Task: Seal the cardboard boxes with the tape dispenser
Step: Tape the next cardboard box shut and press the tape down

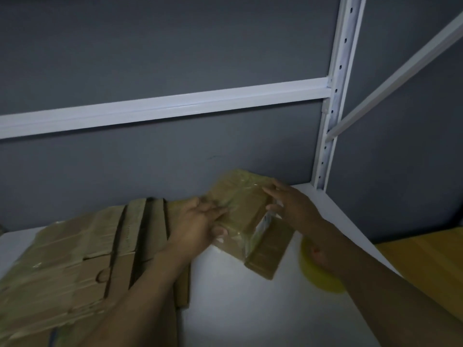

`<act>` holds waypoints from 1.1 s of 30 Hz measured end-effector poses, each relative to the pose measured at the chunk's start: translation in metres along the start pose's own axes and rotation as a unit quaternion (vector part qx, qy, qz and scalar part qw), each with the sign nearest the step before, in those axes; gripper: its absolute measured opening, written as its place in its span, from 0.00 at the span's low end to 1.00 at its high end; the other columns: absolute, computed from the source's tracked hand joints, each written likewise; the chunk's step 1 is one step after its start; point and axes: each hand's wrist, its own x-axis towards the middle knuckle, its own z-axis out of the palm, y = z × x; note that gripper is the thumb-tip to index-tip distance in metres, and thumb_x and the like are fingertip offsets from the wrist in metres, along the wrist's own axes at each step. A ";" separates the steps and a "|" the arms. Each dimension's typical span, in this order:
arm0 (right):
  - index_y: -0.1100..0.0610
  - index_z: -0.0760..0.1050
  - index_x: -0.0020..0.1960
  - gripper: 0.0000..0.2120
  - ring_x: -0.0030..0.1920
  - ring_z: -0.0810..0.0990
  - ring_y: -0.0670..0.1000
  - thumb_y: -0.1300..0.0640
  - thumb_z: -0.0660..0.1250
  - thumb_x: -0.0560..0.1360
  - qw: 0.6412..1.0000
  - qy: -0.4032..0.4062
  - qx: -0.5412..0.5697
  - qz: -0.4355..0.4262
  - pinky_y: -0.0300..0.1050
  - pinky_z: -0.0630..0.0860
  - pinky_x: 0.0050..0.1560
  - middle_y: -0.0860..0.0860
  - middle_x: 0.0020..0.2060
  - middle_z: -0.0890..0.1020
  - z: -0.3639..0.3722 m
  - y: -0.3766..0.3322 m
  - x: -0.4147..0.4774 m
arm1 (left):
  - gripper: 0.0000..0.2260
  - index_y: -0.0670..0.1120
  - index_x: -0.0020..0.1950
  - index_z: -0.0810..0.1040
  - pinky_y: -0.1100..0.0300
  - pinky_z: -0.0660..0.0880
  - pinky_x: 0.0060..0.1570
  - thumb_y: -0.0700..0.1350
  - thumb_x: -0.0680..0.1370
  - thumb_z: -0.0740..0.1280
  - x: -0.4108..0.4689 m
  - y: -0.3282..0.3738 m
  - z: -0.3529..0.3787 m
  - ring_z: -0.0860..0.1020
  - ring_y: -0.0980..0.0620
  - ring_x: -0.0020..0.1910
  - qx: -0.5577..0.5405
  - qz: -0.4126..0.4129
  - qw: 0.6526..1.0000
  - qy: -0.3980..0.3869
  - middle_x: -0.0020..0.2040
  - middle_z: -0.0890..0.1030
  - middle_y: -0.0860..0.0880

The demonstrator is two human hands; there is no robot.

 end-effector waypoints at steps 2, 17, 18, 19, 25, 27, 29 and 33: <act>0.48 0.54 0.77 0.30 0.75 0.57 0.52 0.47 0.62 0.79 0.998 0.029 0.034 0.045 0.47 0.56 0.74 0.50 0.77 0.53 0.000 0.012 -0.024 | 0.25 0.52 0.51 0.86 0.61 0.65 0.51 0.65 0.67 0.62 0.004 0.017 0.012 0.74 0.49 0.46 -0.019 -0.029 0.999 0.014 0.49 0.84 0.53; 0.55 0.74 0.46 0.06 0.33 0.74 0.46 0.54 0.68 0.75 0.952 0.176 0.079 0.239 0.33 0.61 0.27 0.48 0.35 0.78 0.008 0.061 -0.115 | 0.22 0.46 0.69 0.74 0.58 0.65 0.65 0.53 0.77 0.68 0.033 0.085 0.032 0.70 0.46 0.68 -0.111 -0.135 0.984 0.035 0.68 0.73 0.47; 0.54 0.73 0.43 0.06 0.32 0.73 0.44 0.54 0.69 0.75 0.942 0.216 0.128 0.224 0.32 0.62 0.26 0.46 0.32 0.76 0.001 0.051 -0.117 | 0.19 0.45 0.65 0.77 0.60 0.67 0.60 0.52 0.77 0.69 0.030 0.095 0.029 0.74 0.48 0.63 -0.157 -0.129 0.976 0.078 0.64 0.77 0.48; 0.52 0.71 0.41 0.08 0.31 0.72 0.41 0.54 0.70 0.74 0.929 0.257 0.165 0.207 0.32 0.65 0.27 0.44 0.31 0.74 -0.006 0.040 -0.117 | 0.16 0.44 0.60 0.80 0.64 0.70 0.54 0.52 0.77 0.69 0.028 0.108 0.024 0.77 0.52 0.56 -0.214 -0.135 0.962 0.106 0.58 0.80 0.50; 0.45 0.70 0.50 0.17 0.49 0.76 0.40 0.50 0.76 0.68 0.893 0.305 0.317 0.096 0.30 0.73 0.42 0.38 0.46 0.76 -0.045 0.007 -0.093 | 0.13 0.48 0.57 0.79 0.62 0.80 0.43 0.45 0.73 0.74 0.031 0.134 0.005 0.83 0.52 0.48 -0.526 -0.238 0.816 -0.021 0.48 0.84 0.51; 0.41 0.69 0.58 0.25 0.55 0.76 0.40 0.46 0.76 0.66 0.893 0.214 0.394 0.041 0.34 0.75 0.50 0.37 0.54 0.77 -0.056 0.006 -0.082 | 0.19 0.49 0.62 0.77 0.61 0.80 0.46 0.40 0.73 0.73 0.027 0.126 0.000 0.83 0.53 0.51 -0.563 -0.220 0.796 0.008 0.52 0.84 0.52; 0.38 0.64 0.68 0.34 0.58 0.76 0.39 0.41 0.73 0.64 0.904 0.140 0.404 -0.013 0.34 0.76 0.51 0.36 0.60 0.75 -0.063 0.001 -0.075 | 0.22 0.50 0.65 0.74 0.63 0.79 0.48 0.38 0.74 0.71 0.022 0.119 -0.005 0.82 0.55 0.53 -0.596 -0.196 0.779 0.013 0.54 0.84 0.55; 0.35 0.64 0.67 0.33 0.57 0.76 0.35 0.53 0.75 0.70 0.908 0.120 0.393 -0.077 0.29 0.74 0.48 0.27 0.57 0.75 -0.070 -0.014 -0.068 | 0.23 0.53 0.67 0.73 0.63 0.76 0.52 0.54 0.72 0.67 0.022 0.106 -0.027 0.79 0.60 0.57 -0.614 -0.214 0.759 0.034 0.58 0.82 0.58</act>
